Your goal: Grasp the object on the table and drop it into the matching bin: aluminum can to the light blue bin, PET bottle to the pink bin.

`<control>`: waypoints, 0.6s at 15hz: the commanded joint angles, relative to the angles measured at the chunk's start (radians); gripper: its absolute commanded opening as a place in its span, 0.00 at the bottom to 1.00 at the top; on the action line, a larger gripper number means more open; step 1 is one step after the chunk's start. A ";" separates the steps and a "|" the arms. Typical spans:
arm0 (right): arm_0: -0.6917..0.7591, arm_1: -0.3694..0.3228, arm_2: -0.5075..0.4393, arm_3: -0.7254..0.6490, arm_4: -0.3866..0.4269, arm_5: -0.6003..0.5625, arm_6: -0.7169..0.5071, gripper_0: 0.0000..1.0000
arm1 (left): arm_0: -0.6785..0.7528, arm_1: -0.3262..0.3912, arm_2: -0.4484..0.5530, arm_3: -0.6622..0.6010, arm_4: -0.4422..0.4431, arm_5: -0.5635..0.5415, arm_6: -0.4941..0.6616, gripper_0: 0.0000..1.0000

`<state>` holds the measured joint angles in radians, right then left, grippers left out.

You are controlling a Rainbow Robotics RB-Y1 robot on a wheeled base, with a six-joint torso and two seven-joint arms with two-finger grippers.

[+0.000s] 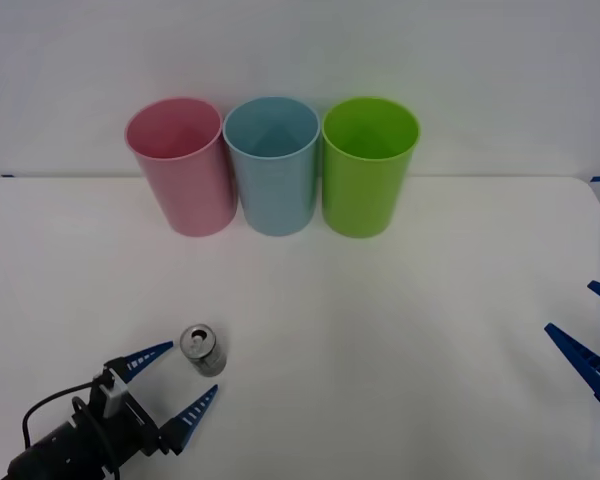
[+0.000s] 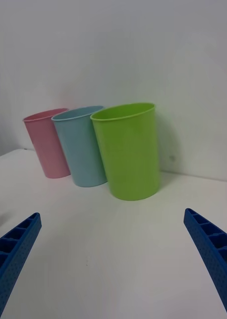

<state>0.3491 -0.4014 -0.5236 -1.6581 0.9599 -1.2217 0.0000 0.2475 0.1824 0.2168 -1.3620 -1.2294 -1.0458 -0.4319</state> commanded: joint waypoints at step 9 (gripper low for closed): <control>0.000 0.000 0.000 0.000 0.000 0.000 0.000 1.00 | -0.051 -0.017 -0.066 0.015 -0.007 0.082 -0.002 1.00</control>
<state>0.3491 -0.4014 -0.5236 -1.6581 0.9599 -1.2217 0.0000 0.1987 0.1657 0.1570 -1.3468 -1.2361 -0.9715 -0.4346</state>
